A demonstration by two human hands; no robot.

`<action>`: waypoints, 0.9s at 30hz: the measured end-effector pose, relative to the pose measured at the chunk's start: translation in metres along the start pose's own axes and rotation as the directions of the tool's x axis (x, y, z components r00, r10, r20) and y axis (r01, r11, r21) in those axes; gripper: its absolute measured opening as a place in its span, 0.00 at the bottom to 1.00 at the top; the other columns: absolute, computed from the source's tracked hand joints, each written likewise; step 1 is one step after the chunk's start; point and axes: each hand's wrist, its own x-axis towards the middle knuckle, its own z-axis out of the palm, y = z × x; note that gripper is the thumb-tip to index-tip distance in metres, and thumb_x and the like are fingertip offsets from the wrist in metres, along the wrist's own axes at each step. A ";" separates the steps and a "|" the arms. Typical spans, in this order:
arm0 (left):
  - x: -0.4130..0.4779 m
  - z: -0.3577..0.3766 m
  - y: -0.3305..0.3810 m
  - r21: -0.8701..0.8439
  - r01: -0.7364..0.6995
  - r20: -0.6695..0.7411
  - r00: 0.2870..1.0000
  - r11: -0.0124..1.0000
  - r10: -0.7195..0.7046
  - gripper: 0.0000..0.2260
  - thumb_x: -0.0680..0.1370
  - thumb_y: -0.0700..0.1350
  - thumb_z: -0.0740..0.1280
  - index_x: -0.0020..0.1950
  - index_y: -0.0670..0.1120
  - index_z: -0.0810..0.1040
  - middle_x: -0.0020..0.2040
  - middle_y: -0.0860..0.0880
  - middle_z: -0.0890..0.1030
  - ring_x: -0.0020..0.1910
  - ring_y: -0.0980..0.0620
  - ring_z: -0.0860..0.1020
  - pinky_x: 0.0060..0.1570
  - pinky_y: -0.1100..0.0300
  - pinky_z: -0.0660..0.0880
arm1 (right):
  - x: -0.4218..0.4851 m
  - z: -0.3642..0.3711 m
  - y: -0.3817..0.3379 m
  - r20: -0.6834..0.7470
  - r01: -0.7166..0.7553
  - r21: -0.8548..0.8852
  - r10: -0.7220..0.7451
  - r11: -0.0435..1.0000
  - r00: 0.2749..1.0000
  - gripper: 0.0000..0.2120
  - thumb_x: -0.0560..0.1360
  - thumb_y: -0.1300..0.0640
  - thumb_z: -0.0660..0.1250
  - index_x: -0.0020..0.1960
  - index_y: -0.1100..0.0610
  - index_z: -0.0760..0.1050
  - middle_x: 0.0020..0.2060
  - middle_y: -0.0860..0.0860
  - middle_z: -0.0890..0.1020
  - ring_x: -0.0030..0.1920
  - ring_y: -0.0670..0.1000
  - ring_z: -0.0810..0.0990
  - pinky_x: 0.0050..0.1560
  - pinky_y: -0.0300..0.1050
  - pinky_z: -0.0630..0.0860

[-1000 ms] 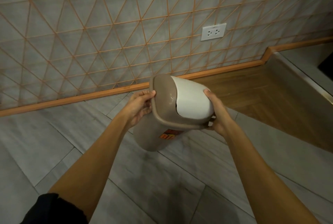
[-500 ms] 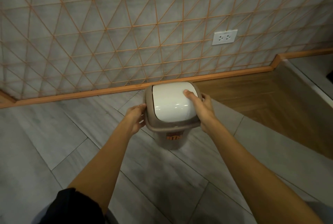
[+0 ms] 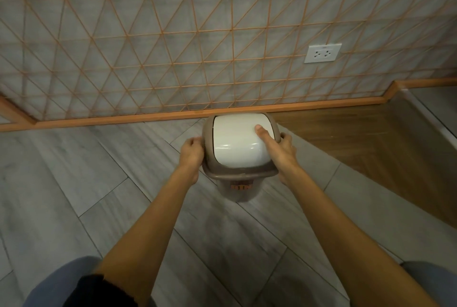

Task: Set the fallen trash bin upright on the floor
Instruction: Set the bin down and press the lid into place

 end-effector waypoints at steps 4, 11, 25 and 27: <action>-0.038 -0.001 -0.009 0.191 -0.447 0.039 0.893 0.874 0.448 0.31 0.78 0.65 0.55 0.78 0.57 0.51 0.79 0.48 0.56 0.76 0.47 0.57 0.69 0.50 0.58 | -0.011 -0.009 0.006 -0.006 0.255 -0.189 -0.261 0.948 0.965 0.50 0.65 0.29 0.67 0.77 0.42 0.45 0.77 0.55 0.52 0.75 0.63 0.56 0.70 0.68 0.61; -0.052 0.006 -0.048 0.493 -0.713 0.272 0.671 0.499 0.690 0.46 0.71 0.65 0.67 0.75 0.63 0.36 0.80 0.43 0.46 0.77 0.42 0.55 0.71 0.38 0.63 | -0.026 -0.021 0.034 0.300 0.640 -0.608 -0.611 0.470 0.733 0.54 0.62 0.35 0.74 0.73 0.32 0.38 0.77 0.58 0.40 0.76 0.65 0.44 0.68 0.72 0.56; -0.012 0.025 -0.050 0.379 -0.759 0.311 0.643 0.529 0.700 0.46 0.74 0.49 0.72 0.73 0.69 0.37 0.79 0.44 0.44 0.77 0.43 0.56 0.68 0.44 0.70 | 0.021 -0.001 0.042 0.235 0.730 -0.340 -0.698 0.593 0.676 0.51 0.67 0.64 0.77 0.75 0.37 0.49 0.73 0.58 0.52 0.74 0.58 0.57 0.72 0.59 0.65; -0.002 0.031 -0.044 0.376 -0.761 0.306 0.641 0.529 0.704 0.46 0.74 0.49 0.72 0.73 0.69 0.37 0.78 0.44 0.44 0.76 0.43 0.57 0.68 0.43 0.70 | 0.032 -0.001 0.036 0.243 0.732 -0.326 -0.696 0.598 0.676 0.52 0.67 0.64 0.76 0.74 0.36 0.49 0.73 0.58 0.51 0.74 0.58 0.57 0.72 0.60 0.65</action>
